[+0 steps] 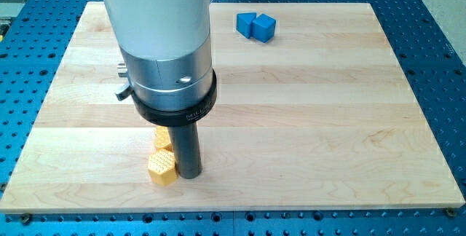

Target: Separate the green circle from the green star

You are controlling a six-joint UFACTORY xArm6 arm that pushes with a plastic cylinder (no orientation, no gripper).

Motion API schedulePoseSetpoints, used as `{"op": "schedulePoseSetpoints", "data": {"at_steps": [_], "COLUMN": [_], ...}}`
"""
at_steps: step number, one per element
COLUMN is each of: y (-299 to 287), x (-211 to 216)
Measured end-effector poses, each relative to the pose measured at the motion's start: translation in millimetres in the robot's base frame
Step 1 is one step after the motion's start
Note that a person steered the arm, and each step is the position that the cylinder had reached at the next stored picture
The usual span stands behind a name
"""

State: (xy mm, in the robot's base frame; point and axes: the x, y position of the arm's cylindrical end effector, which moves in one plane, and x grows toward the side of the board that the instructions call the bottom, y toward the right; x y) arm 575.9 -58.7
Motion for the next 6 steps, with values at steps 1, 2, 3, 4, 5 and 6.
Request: {"op": "schedulePoseSetpoints", "data": {"at_steps": [1, 2, 3, 4, 5, 6], "y": [16, 38, 36, 40, 23, -22], "x": [-20, -95, -142, -189, -221, -219]}}
